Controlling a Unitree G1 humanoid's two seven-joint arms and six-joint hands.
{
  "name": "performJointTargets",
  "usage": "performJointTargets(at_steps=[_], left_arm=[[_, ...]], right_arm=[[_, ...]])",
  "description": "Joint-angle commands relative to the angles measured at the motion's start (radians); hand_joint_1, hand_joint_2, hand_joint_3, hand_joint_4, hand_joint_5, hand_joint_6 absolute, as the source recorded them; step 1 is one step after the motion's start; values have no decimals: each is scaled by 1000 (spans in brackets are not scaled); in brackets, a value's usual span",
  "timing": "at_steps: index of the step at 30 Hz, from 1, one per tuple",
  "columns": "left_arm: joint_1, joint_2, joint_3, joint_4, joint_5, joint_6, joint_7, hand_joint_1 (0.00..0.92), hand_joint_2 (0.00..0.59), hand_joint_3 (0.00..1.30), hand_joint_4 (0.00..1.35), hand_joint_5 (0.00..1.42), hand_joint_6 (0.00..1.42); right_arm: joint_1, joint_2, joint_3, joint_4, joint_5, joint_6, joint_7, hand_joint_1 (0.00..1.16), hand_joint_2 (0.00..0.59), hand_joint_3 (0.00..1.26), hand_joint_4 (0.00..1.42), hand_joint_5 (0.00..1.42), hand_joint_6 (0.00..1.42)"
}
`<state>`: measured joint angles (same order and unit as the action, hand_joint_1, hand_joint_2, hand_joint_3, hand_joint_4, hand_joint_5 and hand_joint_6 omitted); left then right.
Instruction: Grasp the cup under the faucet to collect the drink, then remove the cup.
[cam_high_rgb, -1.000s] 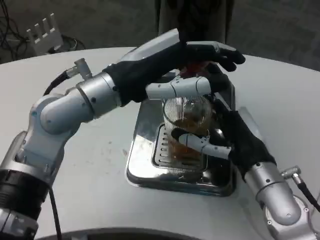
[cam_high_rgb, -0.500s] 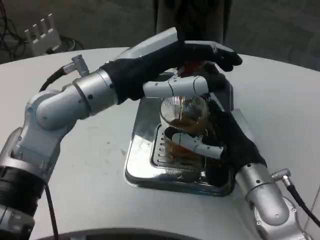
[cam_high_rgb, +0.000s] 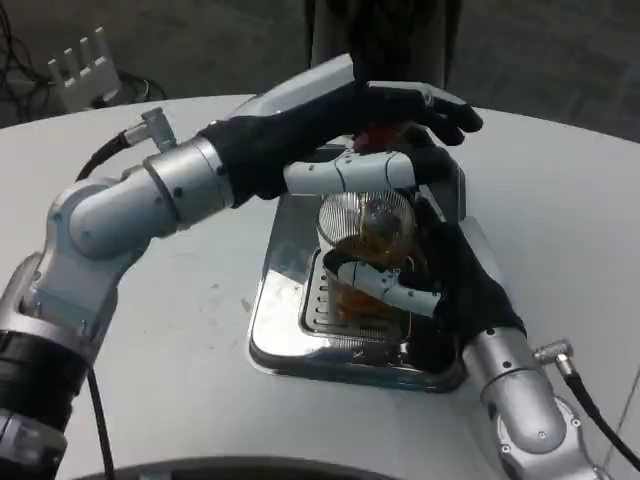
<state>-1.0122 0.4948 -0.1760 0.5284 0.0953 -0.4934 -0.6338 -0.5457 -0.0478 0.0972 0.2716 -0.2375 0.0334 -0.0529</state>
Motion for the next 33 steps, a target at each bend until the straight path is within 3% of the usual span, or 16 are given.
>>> performJointTargets(at_steps=[1,12,19,25,33], left_arm=[[18,17,-24,12,37,5,-36,0,130,308,293,343,348],[20,29,-18,7,34,7,-39,0,130,308,293,343,348],[27,39,-17,4,35,9,-39,0,130,308,293,343,348],[32,50,-17,2,34,10,-40,0,130,307,294,343,348],[38,60,-16,2,34,10,-41,0,130,305,299,343,348]], right_arm=[[6,15,12,-3,-17,10,-30,739,177,0,46,122,96],[-9,48,40,52,-35,-25,-72,729,184,30,84,142,80],[-17,101,56,82,-67,-32,-170,728,191,90,118,180,91],[-17,147,68,132,-75,-62,-242,727,203,211,217,257,110],[-14,166,66,165,-67,-92,-277,740,195,316,330,297,26]])
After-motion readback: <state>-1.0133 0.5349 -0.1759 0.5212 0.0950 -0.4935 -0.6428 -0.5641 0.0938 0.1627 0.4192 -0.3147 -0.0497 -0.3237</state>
